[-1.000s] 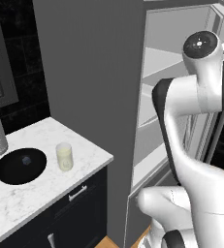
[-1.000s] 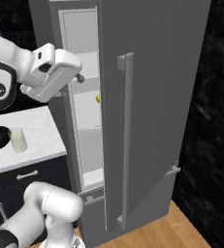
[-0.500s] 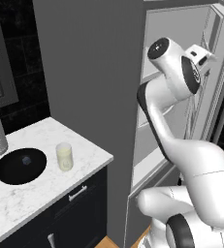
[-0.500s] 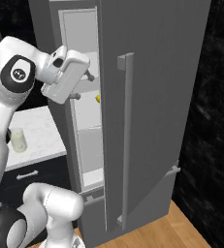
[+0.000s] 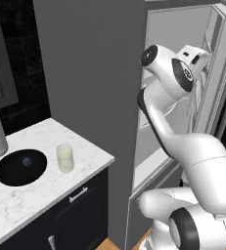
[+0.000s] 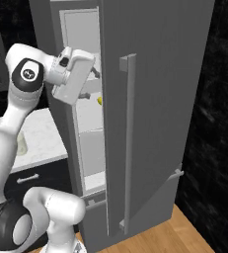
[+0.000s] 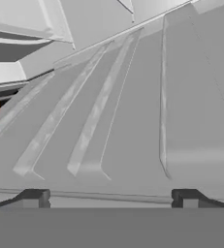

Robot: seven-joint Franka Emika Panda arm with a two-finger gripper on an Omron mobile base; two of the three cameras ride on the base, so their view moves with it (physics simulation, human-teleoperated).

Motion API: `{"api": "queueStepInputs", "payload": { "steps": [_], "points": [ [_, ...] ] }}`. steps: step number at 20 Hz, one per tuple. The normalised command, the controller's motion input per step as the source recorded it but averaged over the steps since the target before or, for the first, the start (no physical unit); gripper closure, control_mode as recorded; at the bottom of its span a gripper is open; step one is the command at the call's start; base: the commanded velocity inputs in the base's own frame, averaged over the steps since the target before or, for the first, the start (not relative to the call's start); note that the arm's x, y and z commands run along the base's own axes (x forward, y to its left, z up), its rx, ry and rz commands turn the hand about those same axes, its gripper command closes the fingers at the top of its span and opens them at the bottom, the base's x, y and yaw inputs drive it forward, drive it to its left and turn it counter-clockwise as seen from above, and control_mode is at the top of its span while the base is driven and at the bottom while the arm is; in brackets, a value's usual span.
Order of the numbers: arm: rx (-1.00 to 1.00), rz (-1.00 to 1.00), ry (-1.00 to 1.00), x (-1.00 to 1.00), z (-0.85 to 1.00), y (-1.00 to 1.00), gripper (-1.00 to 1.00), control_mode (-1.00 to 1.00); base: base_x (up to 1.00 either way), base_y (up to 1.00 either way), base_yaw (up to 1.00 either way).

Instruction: Grab a lemon wedge from the fridge and one ice cube from the ice bowl, and put them in the glass of lemonade.

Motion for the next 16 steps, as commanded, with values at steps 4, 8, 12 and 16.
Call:
{"api": "queueStepInputs", "payload": {
  "steps": [4,8,12,16],
  "points": [
    [-0.05,-0.05,0.00,0.00,-0.02,-0.47,-1.00,-1.00,0.00,0.00,0.00],
    [-0.04,-0.08,0.00,-0.01,-0.02,-0.58,-1.00,-1.00,0.00,0.00,0.00],
    [-0.03,-0.08,0.00,0.00,0.00,-0.57,-1.00,-1.00,0.00,0.00,0.00],
    [-0.01,-0.09,0.00,-0.09,0.00,-0.62,-1.00,-1.00,0.00,0.00,0.00]
  ]
}}
